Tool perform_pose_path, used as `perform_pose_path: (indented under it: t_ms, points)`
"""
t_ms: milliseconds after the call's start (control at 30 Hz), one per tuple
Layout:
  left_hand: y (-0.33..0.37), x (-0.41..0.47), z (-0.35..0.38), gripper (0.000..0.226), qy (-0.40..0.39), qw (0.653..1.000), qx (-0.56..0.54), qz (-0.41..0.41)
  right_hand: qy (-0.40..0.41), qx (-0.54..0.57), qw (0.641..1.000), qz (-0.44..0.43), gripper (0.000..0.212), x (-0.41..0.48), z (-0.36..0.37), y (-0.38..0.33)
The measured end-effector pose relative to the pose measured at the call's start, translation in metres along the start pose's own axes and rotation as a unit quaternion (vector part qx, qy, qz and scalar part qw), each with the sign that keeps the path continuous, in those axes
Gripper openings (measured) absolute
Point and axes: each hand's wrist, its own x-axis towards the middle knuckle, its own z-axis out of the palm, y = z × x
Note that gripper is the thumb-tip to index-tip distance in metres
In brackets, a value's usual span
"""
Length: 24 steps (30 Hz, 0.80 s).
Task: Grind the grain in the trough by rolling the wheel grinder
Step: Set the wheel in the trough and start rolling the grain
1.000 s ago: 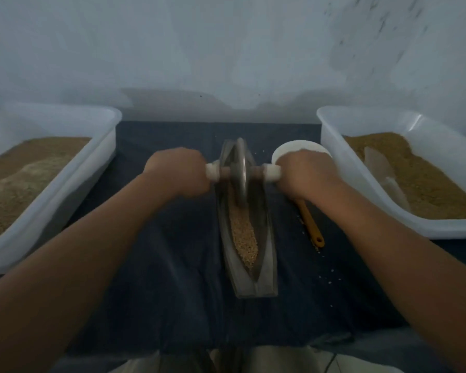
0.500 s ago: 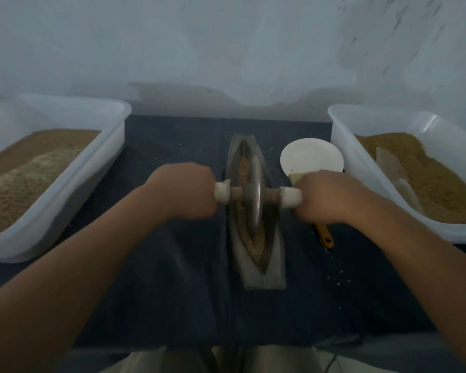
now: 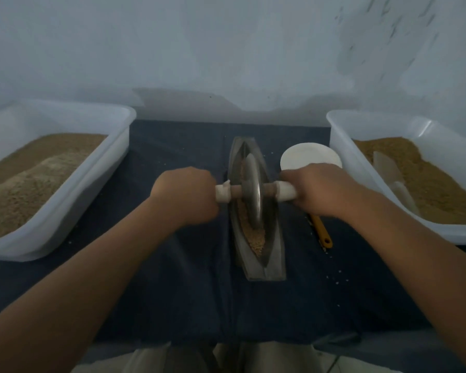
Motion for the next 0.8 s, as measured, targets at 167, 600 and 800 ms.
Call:
perform_pose_path:
  t_ms: [167,600,800]
  points:
    - [0.000,0.002,-0.001,0.026,0.007,1.000,0.019,0.009,-0.007,-0.018,0.997,0.073,0.025,-0.001,0.009,-0.007]
    - [-0.001,0.014,-0.021,0.022,-0.100,0.991,0.030,0.081,-0.026,-0.001,0.994,0.105,0.022,-0.020,0.020,-0.004]
    - [0.001,0.036,-0.017,0.025,-0.030,0.999,0.029,0.032,-0.020,-0.005,0.990,0.138,0.018,0.013,0.015,-0.005]
